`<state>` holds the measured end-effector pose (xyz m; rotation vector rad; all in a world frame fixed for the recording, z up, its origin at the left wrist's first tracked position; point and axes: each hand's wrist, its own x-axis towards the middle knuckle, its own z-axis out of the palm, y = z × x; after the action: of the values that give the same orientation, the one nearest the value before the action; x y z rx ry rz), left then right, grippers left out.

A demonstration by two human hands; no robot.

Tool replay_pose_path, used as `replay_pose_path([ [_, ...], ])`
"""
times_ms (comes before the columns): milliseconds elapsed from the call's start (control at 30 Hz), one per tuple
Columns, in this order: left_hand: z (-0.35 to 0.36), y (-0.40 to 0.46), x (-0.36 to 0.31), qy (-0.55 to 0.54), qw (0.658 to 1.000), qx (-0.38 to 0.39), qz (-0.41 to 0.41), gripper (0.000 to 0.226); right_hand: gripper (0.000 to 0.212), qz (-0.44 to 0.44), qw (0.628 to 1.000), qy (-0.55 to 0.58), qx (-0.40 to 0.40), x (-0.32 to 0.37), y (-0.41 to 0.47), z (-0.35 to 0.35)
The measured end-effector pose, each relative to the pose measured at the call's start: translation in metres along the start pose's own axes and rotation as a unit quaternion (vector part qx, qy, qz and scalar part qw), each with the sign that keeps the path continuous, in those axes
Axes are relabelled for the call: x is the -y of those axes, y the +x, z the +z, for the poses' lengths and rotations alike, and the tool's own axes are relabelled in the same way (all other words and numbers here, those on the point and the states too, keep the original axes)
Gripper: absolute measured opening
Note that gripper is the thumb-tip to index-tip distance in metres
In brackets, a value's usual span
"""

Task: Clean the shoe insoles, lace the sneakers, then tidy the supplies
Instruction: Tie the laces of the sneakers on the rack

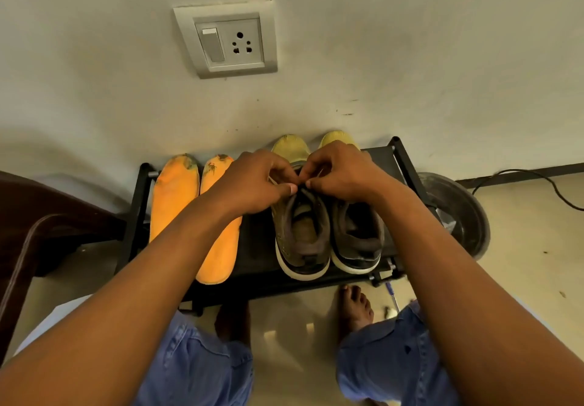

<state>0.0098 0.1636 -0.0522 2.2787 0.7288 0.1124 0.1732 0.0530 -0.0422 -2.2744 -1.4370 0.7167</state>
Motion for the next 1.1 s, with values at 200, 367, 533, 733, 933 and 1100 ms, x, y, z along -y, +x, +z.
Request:
replay_pose_path([
  [200, -0.002, -0.002, -0.001, -0.013, 0.999, -0.002, -0.036, 0.019, 0.013, -0.008, 1.000, 0.019, 0.003, 0.001, 0.000, 0.002],
  [367, -0.001, -0.002, 0.000, -0.002, 0.998, -0.005, -0.057, 0.012, 0.010, -0.002, 0.999, 0.032, -0.005, -0.002, -0.002, 0.002],
  [533, -0.003, -0.003, -0.005, 0.021, 0.996, 0.011, -0.085, 0.025, 0.017, 0.004, 0.999, 0.044, 0.020, 0.000, -0.001, -0.001],
  [733, 0.007, -0.009, -0.008, 0.123, 0.991, -0.022, -0.051, 0.037, 0.036, -0.013, 0.998, -0.029, 0.049, 0.003, -0.004, -0.003],
  [933, 0.016, -0.018, -0.023, 0.286, 0.953, -0.087, -0.040, 0.039, 0.027, -0.058, 0.982, -0.174, -0.034, 0.007, -0.010, 0.003],
  [1100, 0.015, -0.021, -0.024, 0.286, 0.953, -0.088, -0.040, 0.038, 0.035, -0.038, 0.968, -0.245, -0.046, 0.014, -0.011, 0.014],
])
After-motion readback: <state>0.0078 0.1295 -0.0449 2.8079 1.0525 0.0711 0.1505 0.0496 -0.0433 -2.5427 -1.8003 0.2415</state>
